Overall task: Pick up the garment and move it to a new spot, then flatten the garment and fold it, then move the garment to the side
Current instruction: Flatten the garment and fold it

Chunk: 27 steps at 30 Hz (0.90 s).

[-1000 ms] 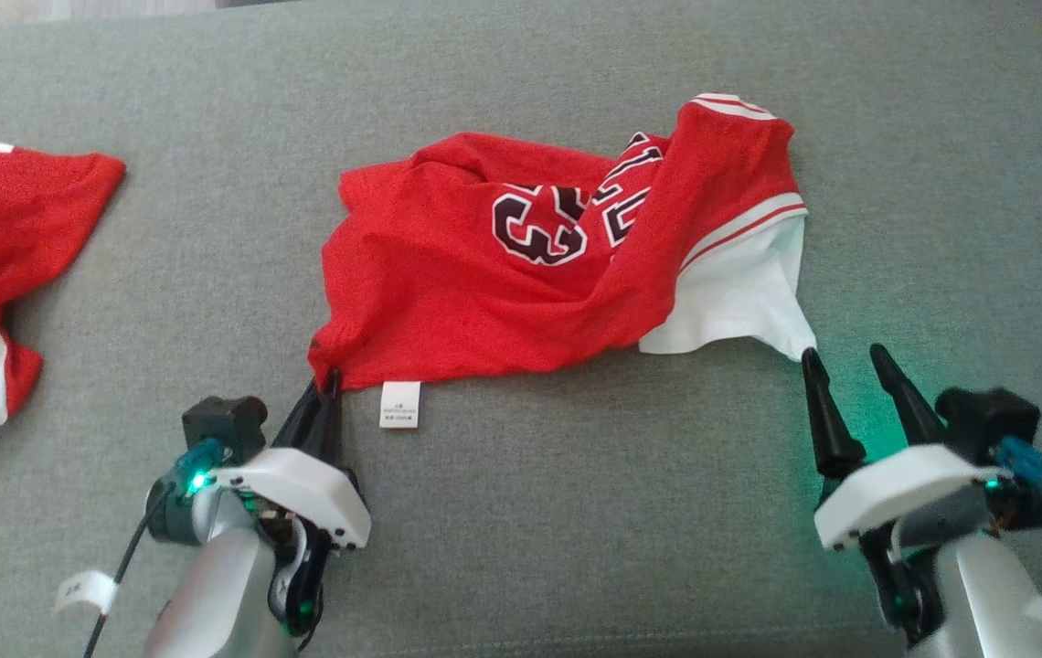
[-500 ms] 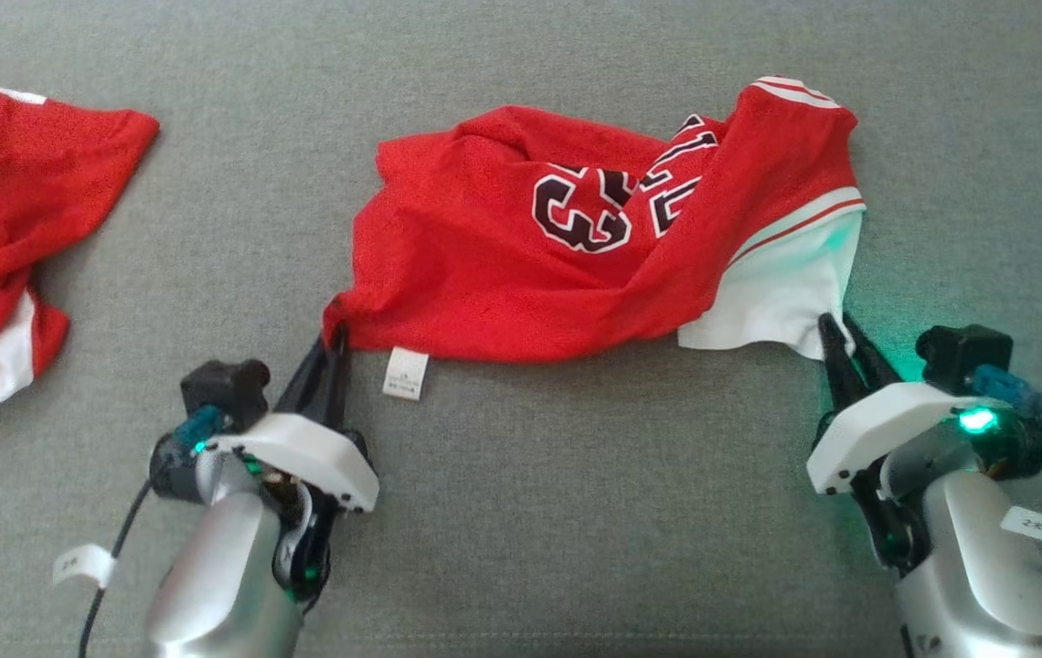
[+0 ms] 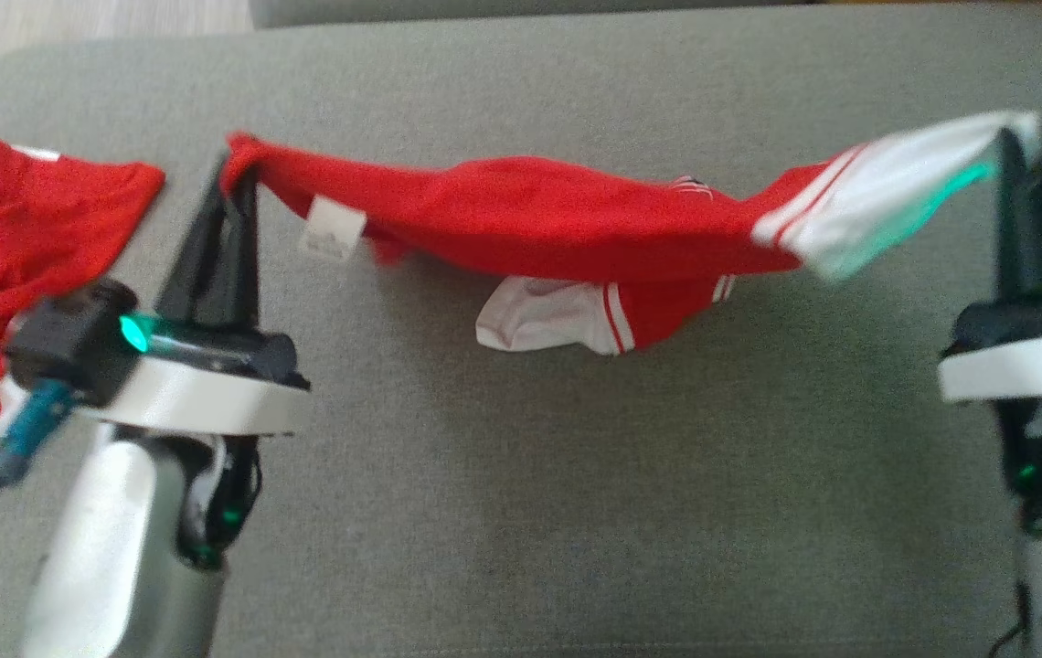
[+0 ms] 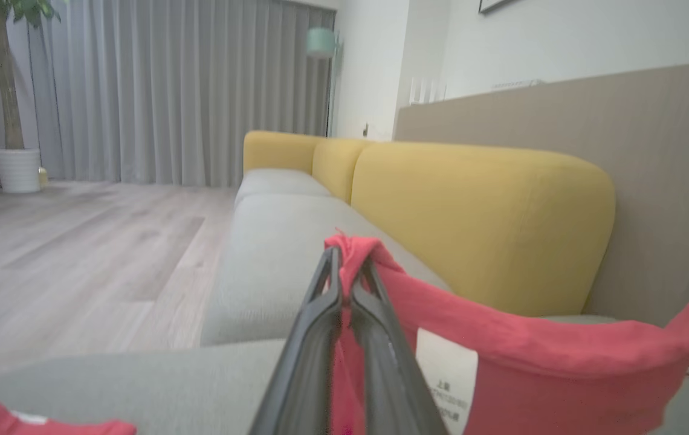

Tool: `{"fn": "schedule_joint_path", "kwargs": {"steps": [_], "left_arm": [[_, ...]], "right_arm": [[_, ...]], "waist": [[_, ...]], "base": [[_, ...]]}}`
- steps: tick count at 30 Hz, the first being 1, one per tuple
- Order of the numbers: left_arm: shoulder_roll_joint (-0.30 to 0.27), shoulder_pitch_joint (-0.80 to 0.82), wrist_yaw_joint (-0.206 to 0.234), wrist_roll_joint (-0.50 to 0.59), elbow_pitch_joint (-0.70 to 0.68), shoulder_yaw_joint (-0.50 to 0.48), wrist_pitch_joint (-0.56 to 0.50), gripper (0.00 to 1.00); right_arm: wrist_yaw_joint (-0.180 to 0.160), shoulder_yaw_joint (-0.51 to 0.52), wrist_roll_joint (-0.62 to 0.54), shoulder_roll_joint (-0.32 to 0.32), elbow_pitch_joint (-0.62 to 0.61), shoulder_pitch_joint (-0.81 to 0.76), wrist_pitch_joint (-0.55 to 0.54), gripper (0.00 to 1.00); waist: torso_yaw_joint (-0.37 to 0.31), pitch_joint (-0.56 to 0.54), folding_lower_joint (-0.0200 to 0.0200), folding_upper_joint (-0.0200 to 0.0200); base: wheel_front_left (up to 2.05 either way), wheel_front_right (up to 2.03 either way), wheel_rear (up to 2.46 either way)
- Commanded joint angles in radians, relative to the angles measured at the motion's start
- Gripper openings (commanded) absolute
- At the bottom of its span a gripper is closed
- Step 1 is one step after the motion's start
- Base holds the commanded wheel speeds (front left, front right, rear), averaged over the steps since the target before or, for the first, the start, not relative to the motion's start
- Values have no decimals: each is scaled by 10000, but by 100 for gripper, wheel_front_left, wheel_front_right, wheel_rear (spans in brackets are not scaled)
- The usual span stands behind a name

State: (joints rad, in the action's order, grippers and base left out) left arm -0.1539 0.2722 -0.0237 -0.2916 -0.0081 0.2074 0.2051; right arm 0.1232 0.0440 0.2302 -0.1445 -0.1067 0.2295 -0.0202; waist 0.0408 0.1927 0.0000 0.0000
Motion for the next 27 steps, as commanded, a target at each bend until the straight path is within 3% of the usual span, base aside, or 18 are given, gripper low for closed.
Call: {"fn": "schedule_joint_path", "kwargs": {"steps": [1, 7, 14, 21, 27], "left_arm": [[-306, 441, 101, 105, -741, -471, -140, 0], [-555, 1295, 542, 172, -2919, -868, -1154, 0], [-932, 2334, 678, 316, -3776, -1007, -2302, 0], [-899, 2891, 678, 189, -3557, -862, -2770, 0], [-685, 4254, 360, -357, -1680, -848, -2633, 0]], "right_arm": [[75, -116, 50, -176, -679, 508, -90, 0], [75, 329, 29, -532, -2253, 1366, -683, 0], [75, 544, 273, -840, -2834, 2401, -1138, 0], [75, 568, 633, -924, -2522, 2995, -1477, 0], [75, 50, 1312, -922, -481, 4820, -1453, 0]], "waist": [[-116, -269, 0, 0], [-124, -793, 0, 0], [-235, -1219, 0, 0], [-253, -1150, 0, 0], [-329, -546, 0, 0]], "base": [[0, 0, 0], [0, 0, 0], [0, 0, 0], [0, 0, 0], [0, 0, 0]]}}
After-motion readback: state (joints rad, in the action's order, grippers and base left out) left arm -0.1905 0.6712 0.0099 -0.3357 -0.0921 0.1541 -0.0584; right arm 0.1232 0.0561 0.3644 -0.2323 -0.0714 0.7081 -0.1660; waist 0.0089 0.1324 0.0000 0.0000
